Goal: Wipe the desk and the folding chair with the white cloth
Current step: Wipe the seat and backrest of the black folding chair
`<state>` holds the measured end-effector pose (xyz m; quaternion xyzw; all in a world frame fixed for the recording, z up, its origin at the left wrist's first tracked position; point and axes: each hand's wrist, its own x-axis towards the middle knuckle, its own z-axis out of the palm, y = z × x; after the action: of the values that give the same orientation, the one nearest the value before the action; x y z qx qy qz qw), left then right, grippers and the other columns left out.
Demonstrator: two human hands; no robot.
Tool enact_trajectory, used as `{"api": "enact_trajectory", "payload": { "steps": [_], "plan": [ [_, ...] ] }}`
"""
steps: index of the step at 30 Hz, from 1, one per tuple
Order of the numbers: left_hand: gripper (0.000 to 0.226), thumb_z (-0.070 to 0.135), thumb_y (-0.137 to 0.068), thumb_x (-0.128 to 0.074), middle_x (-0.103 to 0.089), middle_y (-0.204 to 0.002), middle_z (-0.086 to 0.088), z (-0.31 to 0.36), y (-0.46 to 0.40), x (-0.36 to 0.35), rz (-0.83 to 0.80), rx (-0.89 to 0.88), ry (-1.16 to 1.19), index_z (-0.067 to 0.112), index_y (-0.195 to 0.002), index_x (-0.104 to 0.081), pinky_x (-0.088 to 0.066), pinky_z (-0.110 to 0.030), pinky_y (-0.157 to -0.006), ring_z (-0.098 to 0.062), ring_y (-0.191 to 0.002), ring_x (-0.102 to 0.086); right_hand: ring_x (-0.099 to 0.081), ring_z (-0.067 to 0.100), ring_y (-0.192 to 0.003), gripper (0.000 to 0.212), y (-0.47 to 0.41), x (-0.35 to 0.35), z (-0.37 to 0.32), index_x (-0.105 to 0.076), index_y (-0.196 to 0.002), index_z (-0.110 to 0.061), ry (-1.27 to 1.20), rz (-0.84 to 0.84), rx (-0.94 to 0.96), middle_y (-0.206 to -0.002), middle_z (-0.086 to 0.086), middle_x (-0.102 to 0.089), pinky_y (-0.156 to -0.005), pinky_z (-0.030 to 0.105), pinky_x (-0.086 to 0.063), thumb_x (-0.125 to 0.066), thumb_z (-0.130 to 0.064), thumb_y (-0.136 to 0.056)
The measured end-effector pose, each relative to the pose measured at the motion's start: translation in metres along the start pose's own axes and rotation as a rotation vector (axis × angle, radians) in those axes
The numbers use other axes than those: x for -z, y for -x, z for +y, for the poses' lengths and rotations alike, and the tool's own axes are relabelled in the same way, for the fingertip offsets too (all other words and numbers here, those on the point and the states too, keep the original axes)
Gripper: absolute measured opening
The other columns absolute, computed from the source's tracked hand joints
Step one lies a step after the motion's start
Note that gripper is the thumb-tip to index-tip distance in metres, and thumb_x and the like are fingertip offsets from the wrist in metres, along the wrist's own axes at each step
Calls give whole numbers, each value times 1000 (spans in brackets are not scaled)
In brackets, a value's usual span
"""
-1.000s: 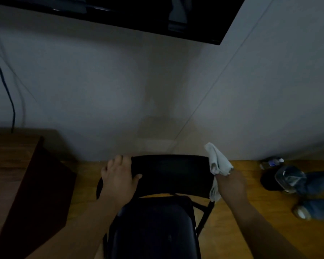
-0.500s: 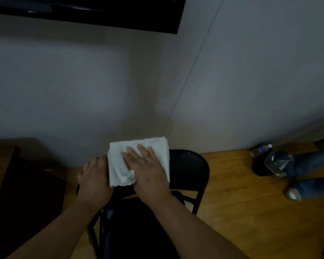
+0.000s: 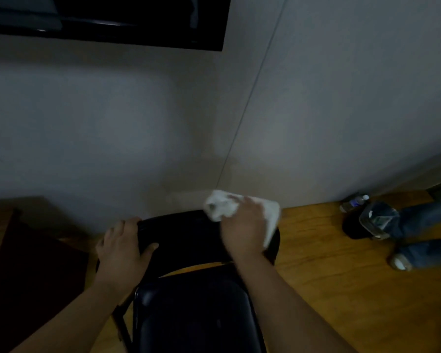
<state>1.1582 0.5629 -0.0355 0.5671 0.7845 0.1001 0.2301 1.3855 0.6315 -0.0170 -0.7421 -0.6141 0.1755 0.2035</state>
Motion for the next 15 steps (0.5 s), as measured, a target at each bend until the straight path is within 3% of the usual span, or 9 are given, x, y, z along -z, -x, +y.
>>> {"api": "enact_trajectory", "payload": {
  "steps": [2, 4, 5, 7, 8, 10, 13, 15],
  "plan": [
    [51, 28, -86, -77, -58, -118, -14, 0, -1, 0, -16, -1, 23, 11, -129, -55, -42, -50, -95, -39, -115, -53, -55, 29, -129, 42, 24, -26, -43, -68, -128, -17, 41, -168, 257, -131, 8, -69, -126, 37, -12, -55, -16, -88],
    [25, 11, -89, -73, -62, -115, -15, 1, -2, 5, -59, -36, 190, 10, -112, -61, -45, -42, -89, -34, -106, -59, -41, 29, -144, 48, 45, -48, -72, -59, -139, -18, 11, -274, 406, -146, 4, -60, -123, 29, 16, -52, -26, -92],
    [22, 0, -90, -70, -64, -116, -16, -1, -3, 9, -88, -47, 329, 8, -109, -63, -47, -41, -89, -31, -104, -62, -39, 31, -146, 50, 47, -52, -79, -58, -141, -16, -10, -307, 463, -149, 4, -57, -122, 30, 18, -50, -28, -93],
    [57, -7, -86, -72, -57, -134, -24, -17, 1, 14, -95, -40, 508, 1, -137, -50, -46, -48, -105, -35, -122, -57, -44, 36, -144, 53, 42, -45, -71, -58, -141, -13, 35, -330, 605, -149, 9, -57, -126, 42, 1, -55, -22, -89],
    [76, -1, -85, -75, -49, -144, -23, -26, 6, 17, -81, -30, 463, 1, -150, -35, -40, -51, -113, -35, -133, -49, -49, 38, -140, 54, 39, -39, -58, -61, -139, -11, 78, -292, 645, -146, 12, -59, -125, 51, -11, -61, -15, -85],
    [93, 11, -87, -77, -38, -155, -15, -44, 19, 20, -101, 0, 407, 9, -159, -19, -31, -47, -121, -30, -145, -36, -54, 41, -135, 54, 27, -24, -27, -64, -134, -6, 115, -174, 551, -142, 20, -61, -122, 59, -25, -68, -1, -80],
    [94, 18, -91, -74, -32, -161, -6, -61, 30, 18, -146, 22, 485, 17, -162, -12, -28, -38, -122, -22, -150, -29, -43, 37, -145, 53, 22, -14, -13, -61, -139, -10, 213, -135, 369, -151, 16, -53, -126, 53, -16, -64, -3, -87],
    [94, 14, -92, -72, -29, -164, -4, -71, 36, 18, -130, 65, 536, 20, -162, -10, -28, -33, -120, -21, -150, -28, -39, 36, -146, 54, 34, -28, -32, -60, -141, -12, 217, -114, 381, -152, 13, -53, -126, 52, -13, -64, -6, -87]
  ]
}}
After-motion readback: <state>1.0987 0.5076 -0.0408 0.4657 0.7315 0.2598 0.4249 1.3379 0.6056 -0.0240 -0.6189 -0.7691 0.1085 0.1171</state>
